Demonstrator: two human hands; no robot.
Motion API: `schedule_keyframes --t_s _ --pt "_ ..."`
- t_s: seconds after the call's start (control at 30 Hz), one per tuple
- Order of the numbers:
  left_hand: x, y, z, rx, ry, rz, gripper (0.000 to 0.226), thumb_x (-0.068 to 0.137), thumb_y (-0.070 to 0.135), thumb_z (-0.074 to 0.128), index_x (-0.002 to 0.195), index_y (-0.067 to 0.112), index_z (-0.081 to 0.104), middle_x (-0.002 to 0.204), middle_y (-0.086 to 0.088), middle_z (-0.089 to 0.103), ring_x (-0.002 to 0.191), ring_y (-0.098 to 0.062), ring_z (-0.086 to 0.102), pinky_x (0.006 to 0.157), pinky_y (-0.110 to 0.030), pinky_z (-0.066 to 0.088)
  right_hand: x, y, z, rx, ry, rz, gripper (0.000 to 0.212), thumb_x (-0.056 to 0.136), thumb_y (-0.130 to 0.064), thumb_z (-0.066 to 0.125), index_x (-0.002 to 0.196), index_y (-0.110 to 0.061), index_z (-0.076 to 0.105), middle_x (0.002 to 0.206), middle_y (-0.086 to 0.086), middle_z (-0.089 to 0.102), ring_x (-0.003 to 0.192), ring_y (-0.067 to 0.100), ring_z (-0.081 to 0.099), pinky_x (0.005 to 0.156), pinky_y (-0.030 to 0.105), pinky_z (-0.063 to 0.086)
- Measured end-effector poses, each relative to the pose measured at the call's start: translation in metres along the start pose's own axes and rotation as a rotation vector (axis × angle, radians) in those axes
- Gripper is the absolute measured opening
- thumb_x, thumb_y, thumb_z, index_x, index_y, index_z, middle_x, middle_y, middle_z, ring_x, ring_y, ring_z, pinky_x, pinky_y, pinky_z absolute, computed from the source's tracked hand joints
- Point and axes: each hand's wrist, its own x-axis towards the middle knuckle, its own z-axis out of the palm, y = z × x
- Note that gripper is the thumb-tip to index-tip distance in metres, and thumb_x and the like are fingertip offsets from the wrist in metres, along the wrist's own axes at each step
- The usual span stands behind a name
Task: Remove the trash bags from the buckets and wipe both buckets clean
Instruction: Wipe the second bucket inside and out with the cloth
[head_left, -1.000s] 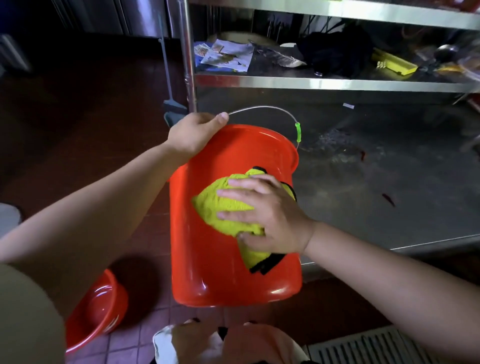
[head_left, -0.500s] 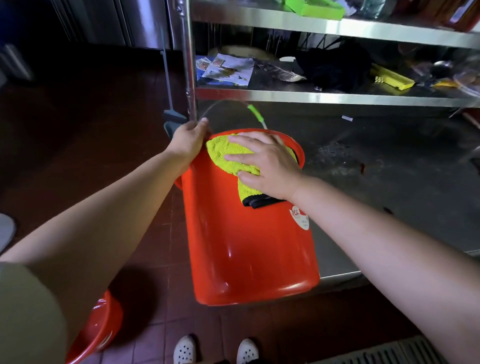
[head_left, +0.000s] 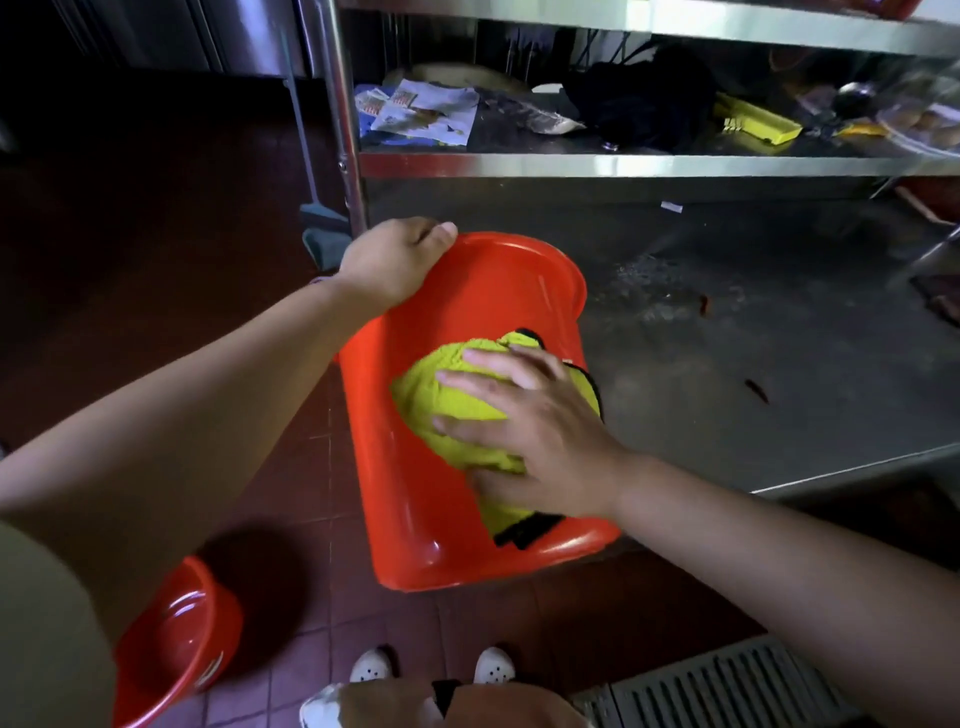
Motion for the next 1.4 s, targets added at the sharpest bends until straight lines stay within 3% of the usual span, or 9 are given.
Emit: schedule_keyframes --t_s 0.13,0.33,0.5,0.73,0.93,1.03,1.13,1.3,1.4 --pt "0.001 -0.010 -0.003 -0.158 -0.018 -0.077 0.044 0.090 0.057 0.043 0.119 0.030 0.062 0.124 0.001 0.063 0.119 -0.019 0.054 0.101 -0.030 0.039 -0.027 -0.018 0.001 -0.060 -0.097 -0.071 0.074 0.073 -0.078 0.043 0.130 -0.033 0.055 0.149 -0.001 0.038 0.142 0.028 0.024 0.110 0.056 0.017" --pt "0.005 -0.021 -0.004 -0.214 0.029 -0.159 0.039 0.085 0.054 0.045 0.112 0.035 0.066 0.122 0.007 0.064 0.117 -0.015 0.054 0.095 -0.023 0.035 0.006 0.002 0.006 0.018 -0.020 -0.122 0.051 0.082 -0.062 0.049 0.124 -0.035 0.061 0.144 -0.004 0.046 0.138 0.023 0.033 0.109 0.050 0.024" --pt "0.006 -0.029 -0.008 -0.239 0.037 -0.152 0.041 0.078 0.054 0.041 0.098 0.034 0.070 0.112 0.005 0.068 0.112 -0.017 0.057 0.099 -0.030 0.039 0.059 0.051 0.005 0.067 0.104 0.070 0.044 0.084 -0.049 0.051 0.121 -0.029 0.065 0.140 0.000 0.050 0.132 0.025 0.041 0.104 0.049 0.033" --pt "-0.005 -0.043 -0.017 -0.278 0.029 -0.133 0.038 0.075 0.071 0.041 0.066 0.041 0.064 0.070 0.014 0.062 0.081 -0.013 0.059 0.077 -0.031 0.042 0.086 0.061 0.011 0.098 0.140 0.218 0.042 0.085 -0.049 0.049 0.122 -0.036 0.062 0.144 -0.008 0.045 0.134 0.018 0.035 0.106 0.047 0.028" --pt "-0.016 -0.056 -0.025 -0.576 0.018 -0.096 0.024 0.094 0.029 0.055 0.073 0.020 0.061 0.065 0.005 0.053 0.056 -0.003 0.048 0.060 -0.024 0.041 0.033 0.007 0.014 0.126 0.103 0.023 0.042 0.086 -0.053 0.048 0.118 -0.034 0.065 0.140 -0.006 0.050 0.135 0.021 0.037 0.101 0.047 0.031" --pt "-0.015 -0.050 -0.031 -0.582 0.018 -0.075 0.019 0.096 0.012 0.050 0.092 0.018 0.067 0.076 0.008 0.063 0.062 0.003 0.055 0.065 -0.013 0.045 -0.003 -0.014 0.020 0.153 0.061 -0.102 0.042 0.086 -0.054 0.048 0.120 -0.035 0.064 0.141 -0.006 0.048 0.138 0.020 0.033 0.106 0.049 0.026" --pt "-0.013 -0.039 -0.033 -0.598 -0.020 -0.140 0.029 0.094 0.006 0.045 0.090 0.024 0.068 0.077 0.008 0.065 0.065 -0.002 0.058 0.066 -0.015 0.047 -0.011 -0.014 0.019 0.163 0.043 -0.166 0.041 0.085 -0.053 0.050 0.117 -0.034 0.066 0.139 -0.005 0.051 0.136 0.019 0.036 0.106 0.049 0.027" --pt "-0.010 -0.038 -0.034 -0.624 -0.039 -0.293 0.020 0.091 0.029 0.056 0.103 0.018 0.067 0.098 -0.003 0.068 0.093 -0.018 0.063 0.092 -0.031 0.048 0.021 0.005 0.020 0.189 0.073 -0.226 0.038 0.083 -0.048 0.052 0.112 -0.031 0.070 0.133 -0.002 0.057 0.129 0.022 0.045 0.101 0.049 0.033" --pt "-0.009 -0.039 -0.031 -0.623 -0.032 -0.273 0.018 0.093 0.034 0.055 0.090 0.020 0.066 0.092 0.001 0.066 0.082 -0.010 0.061 0.079 -0.020 0.049 0.047 0.025 0.019 0.170 0.123 -0.160 0.036 0.082 -0.044 0.052 0.110 -0.031 0.071 0.132 -0.002 0.057 0.126 0.021 0.047 0.099 0.046 0.035"
